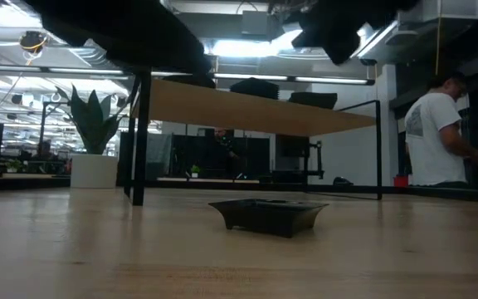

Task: Pick & Place Mini shaped plates
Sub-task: Stack the black square plate on top of the black square plate on the shelf

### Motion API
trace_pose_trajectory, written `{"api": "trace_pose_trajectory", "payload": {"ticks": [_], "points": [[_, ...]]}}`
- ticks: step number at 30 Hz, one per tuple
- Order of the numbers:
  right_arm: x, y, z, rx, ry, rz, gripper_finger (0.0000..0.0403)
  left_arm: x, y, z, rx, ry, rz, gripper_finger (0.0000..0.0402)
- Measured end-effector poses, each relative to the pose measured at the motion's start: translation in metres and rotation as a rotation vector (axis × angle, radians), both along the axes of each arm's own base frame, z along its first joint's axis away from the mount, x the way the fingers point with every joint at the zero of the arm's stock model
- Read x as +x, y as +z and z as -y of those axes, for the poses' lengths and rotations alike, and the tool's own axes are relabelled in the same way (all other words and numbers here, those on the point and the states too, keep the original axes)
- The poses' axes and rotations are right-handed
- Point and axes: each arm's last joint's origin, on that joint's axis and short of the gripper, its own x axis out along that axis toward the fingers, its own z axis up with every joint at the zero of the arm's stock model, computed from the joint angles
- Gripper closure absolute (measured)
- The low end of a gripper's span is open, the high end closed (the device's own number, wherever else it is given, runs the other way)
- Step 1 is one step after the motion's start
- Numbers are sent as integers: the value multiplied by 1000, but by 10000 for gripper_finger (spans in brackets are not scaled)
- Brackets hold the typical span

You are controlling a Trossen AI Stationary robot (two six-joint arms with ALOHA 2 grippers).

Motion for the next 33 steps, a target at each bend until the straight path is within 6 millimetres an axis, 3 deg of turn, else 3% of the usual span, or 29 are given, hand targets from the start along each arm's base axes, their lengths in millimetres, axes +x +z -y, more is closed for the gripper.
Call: {"api": "trace_pose_trajectory", "payload": {"ticks": [4,10,17,20,24,33], "points": [[7,-26,-15,31,-85,-76,258,-3,-3,3,-47,-45,-45,295],[17,-60,-20,63,-158,-179,258,-12,-2,17,-104,-124,-67,295],[23,-78,-21,129,-155,-245,258,-29,-2,28,-90,-199,-139,295],[24,-82,-22,142,-162,-255,258,-38,-2,23,-87,-155,-150,295],[27,-88,-23,153,-151,-259,258,-64,-8,13,-134,-182,-64,295],[32,-94,-20,186,-158,-265,258,-127,-19,-41,-292,-312,242,295]]}}
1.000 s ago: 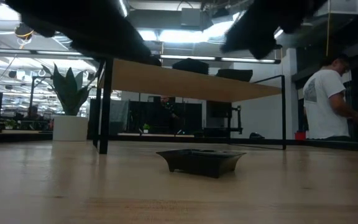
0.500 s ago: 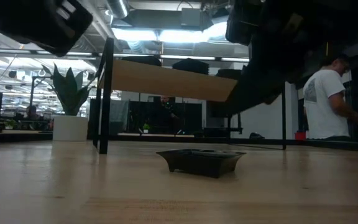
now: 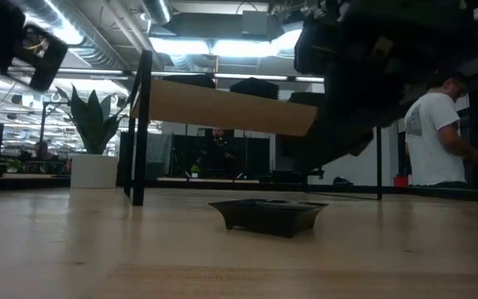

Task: Pick & Place Mini shaped plates
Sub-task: Stack the black square plate on top of the black square plate on the shelf

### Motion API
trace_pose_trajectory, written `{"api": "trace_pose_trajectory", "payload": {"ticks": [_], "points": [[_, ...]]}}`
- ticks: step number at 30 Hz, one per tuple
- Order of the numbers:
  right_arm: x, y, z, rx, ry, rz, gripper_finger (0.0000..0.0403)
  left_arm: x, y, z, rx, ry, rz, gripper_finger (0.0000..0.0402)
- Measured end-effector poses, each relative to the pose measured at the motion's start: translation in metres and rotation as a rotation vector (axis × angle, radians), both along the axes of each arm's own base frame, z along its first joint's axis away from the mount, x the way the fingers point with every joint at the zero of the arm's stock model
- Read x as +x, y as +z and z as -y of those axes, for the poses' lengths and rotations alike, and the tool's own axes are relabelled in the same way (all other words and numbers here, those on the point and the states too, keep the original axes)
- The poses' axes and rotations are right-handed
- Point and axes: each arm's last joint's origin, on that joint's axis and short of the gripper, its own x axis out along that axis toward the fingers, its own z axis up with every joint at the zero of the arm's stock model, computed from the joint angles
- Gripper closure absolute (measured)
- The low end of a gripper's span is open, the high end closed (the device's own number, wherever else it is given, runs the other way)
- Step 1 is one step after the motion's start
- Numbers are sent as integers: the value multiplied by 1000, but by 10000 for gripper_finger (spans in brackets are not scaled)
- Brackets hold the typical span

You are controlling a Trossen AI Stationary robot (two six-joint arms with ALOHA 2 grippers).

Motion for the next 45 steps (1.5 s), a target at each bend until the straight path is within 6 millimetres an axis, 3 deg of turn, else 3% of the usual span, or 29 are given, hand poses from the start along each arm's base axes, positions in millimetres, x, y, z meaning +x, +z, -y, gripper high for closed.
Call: {"api": "trace_pose_trajectory", "payload": {"ticks": [10,20,28,35,45], "points": [[2,0,4,25,-3,-1,258,-46,-9,-52,-58,-47,85,295],[4,1,5,70,10,0,258,-56,4,-82,-20,22,103,295],[10,-18,8,125,20,-51,258,-68,11,-105,56,118,187,291],[12,-20,8,134,30,-50,258,-76,16,-121,152,271,251,294],[13,-19,8,132,39,-35,258,-77,23,-137,135,323,162,291]]}}
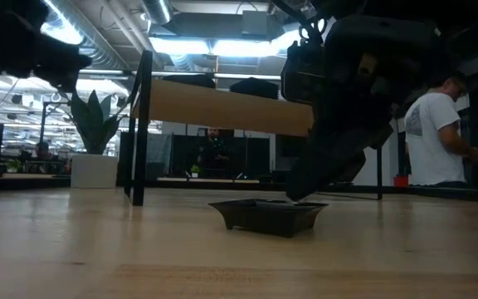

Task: Pick & Place Mini shaped plates
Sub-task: Stack the black square plate on top of the black square plate on the shelf

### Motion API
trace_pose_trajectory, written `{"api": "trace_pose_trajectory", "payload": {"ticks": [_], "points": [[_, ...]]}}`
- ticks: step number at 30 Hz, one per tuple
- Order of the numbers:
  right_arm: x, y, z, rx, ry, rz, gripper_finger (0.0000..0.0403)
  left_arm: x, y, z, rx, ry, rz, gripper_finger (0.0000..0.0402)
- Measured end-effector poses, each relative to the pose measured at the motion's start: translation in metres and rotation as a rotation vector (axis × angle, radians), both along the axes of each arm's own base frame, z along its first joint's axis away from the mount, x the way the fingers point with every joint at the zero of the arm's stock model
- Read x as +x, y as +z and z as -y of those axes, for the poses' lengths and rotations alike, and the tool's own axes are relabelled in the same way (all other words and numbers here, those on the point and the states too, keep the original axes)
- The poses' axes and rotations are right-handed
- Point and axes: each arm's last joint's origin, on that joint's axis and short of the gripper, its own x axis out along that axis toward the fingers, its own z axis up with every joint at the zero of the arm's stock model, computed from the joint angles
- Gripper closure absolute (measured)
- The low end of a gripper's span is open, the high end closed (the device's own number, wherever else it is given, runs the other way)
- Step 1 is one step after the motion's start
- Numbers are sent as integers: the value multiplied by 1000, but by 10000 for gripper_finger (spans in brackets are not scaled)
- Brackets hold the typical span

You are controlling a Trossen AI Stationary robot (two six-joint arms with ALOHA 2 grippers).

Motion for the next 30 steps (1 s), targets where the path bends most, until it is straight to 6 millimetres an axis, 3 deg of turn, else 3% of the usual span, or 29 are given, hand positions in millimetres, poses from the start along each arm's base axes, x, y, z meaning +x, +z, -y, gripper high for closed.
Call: {"api": "trace_pose_trajectory", "payload": {"ticks": [4,12,30], "points": [[-1,-1,0,6,-9,-10,258,7,-9,-6,-1,-27,83,294],[-1,-1,0,2,-7,-14,258,8,-8,-19,0,-55,104,291],[0,-1,0,-6,-1,-4,258,8,-9,-30,-81,136,84,294]]}}
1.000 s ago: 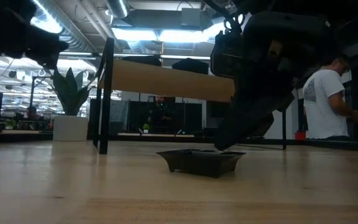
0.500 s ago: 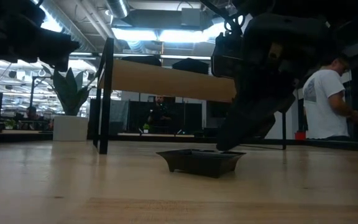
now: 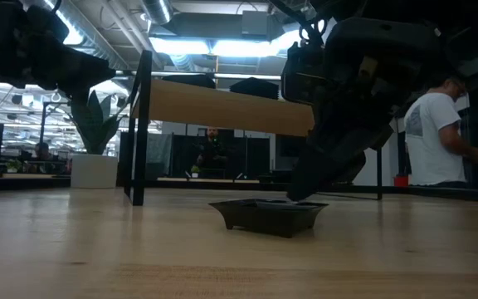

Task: Pick & Place Mini shaped plates
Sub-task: Stack the black square plate on top of the black square plate on the shelf

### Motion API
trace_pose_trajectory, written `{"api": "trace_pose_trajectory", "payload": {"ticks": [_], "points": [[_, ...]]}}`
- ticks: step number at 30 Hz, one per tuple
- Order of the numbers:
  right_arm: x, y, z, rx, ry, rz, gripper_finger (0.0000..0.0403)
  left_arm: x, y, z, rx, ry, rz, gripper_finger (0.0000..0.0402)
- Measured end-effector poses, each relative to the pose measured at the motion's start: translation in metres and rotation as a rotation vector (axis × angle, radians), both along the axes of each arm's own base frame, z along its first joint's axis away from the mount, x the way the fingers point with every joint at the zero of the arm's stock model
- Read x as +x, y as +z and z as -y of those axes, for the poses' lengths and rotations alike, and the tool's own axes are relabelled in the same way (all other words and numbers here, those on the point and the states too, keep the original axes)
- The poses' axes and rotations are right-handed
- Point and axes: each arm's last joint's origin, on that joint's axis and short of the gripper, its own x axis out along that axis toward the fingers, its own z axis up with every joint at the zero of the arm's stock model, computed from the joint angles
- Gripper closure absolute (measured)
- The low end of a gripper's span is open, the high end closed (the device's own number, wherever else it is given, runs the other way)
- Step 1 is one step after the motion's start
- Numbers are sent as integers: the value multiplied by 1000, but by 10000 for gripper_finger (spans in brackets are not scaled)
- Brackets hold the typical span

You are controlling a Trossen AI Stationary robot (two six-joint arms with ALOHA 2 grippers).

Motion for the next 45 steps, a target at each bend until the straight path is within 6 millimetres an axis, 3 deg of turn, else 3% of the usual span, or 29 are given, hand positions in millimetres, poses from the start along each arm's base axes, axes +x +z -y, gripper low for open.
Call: {"api": "trace_pose_trajectory", "payload": {"ticks": [19,33,45], "points": [[15,-10,-7,-9,45,-15,261,0,0,0,-17,2,3,291],[16,-9,-7,-34,70,-20,389,0,0,0,-17,4,4,291],[18,-6,-8,2,166,-18,398,0,0,0,-17,5,4,291]]}}
